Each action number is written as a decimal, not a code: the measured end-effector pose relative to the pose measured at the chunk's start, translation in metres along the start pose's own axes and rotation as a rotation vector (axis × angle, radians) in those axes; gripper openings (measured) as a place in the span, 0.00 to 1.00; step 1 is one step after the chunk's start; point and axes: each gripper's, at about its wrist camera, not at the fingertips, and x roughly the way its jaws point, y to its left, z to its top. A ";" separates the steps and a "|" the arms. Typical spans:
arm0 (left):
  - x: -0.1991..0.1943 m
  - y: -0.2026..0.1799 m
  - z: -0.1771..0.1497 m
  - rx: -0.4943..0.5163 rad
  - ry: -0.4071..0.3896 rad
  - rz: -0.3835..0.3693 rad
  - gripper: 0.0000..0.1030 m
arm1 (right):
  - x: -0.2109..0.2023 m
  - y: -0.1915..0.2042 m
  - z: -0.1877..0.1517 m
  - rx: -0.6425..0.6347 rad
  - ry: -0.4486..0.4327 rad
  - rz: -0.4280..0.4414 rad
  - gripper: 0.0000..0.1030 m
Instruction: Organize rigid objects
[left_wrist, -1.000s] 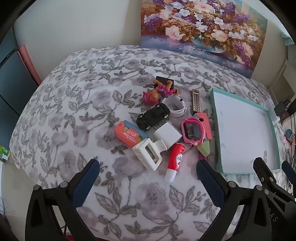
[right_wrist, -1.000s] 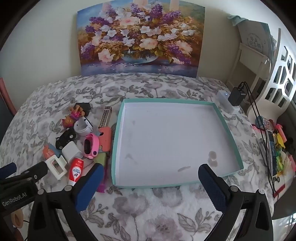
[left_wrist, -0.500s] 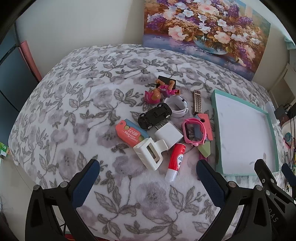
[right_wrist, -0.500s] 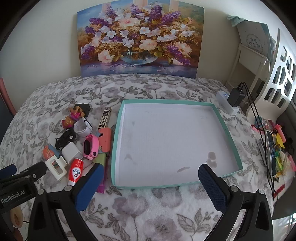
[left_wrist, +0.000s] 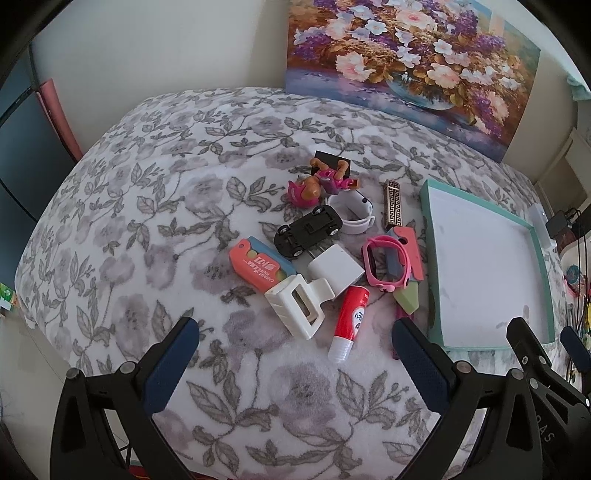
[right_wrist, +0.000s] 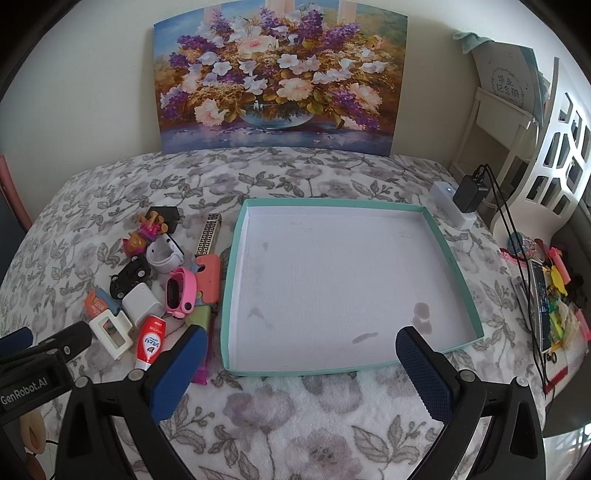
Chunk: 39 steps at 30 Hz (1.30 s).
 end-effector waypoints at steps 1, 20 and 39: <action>0.000 0.000 0.000 0.000 0.000 0.000 1.00 | 0.000 0.000 0.000 0.000 0.000 0.000 1.00; 0.000 0.000 0.000 0.000 0.000 -0.001 1.00 | 0.000 0.000 0.001 -0.001 0.001 -0.002 1.00; 0.011 0.032 0.004 -0.102 0.021 0.018 1.00 | 0.007 0.022 0.001 -0.067 0.031 0.051 1.00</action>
